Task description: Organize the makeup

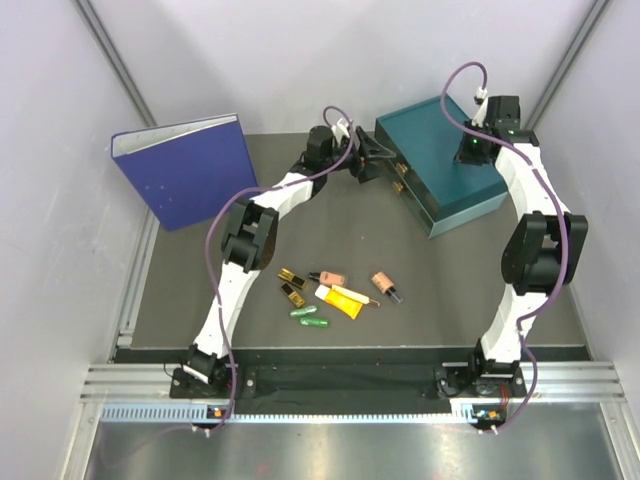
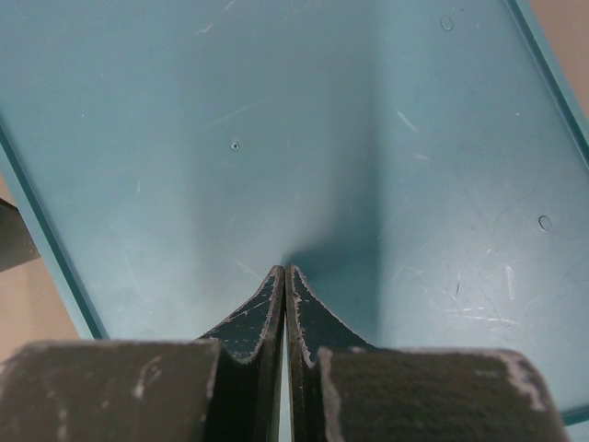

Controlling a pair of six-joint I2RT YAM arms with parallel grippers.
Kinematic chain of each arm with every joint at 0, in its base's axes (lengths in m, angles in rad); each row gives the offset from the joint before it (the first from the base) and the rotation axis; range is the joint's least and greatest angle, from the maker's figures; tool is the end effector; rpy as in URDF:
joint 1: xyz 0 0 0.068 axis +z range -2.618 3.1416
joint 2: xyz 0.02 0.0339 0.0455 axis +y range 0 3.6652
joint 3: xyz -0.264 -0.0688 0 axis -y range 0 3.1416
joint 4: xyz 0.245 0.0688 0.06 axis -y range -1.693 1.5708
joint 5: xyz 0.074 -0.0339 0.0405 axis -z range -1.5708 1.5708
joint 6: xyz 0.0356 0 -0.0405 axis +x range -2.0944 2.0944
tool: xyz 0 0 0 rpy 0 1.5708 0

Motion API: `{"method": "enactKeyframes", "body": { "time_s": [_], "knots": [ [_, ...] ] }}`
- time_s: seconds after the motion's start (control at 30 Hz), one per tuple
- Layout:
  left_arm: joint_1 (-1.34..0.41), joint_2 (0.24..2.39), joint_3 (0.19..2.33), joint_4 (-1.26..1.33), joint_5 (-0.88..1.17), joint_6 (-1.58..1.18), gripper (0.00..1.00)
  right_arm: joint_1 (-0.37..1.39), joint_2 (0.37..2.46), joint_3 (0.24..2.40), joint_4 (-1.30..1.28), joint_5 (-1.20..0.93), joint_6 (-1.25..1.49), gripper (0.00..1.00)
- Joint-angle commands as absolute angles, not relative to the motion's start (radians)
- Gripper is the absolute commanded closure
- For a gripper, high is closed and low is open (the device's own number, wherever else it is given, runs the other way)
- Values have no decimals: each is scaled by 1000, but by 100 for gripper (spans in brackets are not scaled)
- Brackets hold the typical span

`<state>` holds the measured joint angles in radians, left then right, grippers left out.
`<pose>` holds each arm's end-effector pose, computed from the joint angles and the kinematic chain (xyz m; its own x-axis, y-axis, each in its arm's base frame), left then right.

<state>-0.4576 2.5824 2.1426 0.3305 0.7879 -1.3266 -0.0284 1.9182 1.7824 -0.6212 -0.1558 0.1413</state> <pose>0.5177 -0.2831 0.1927 -0.9394 -0.3003 -0.1653 0.1332 0.1245 -0.9832 0.4401 -0.0070 0.3130 -0.6916 0.1588 -0.7046 0.0128 0.9781 0.2079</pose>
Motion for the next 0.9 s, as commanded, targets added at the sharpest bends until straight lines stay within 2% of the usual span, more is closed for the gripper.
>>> {"method": "enactKeyframes", "body": {
  "time_s": [0.0,0.83,0.87],
  "knots": [
    [-480,2614,2226,364,793,-1322,22,-21,1950,1804,-653,-172,127,100],
    [-512,2738,2361,371,735,-1370,50,-15,1967,1787,-647,-206,135,100],
    [-514,2740,2365,373,735,-1373,53,-15,1967,1787,-647,-206,133,100]
  ]
}}
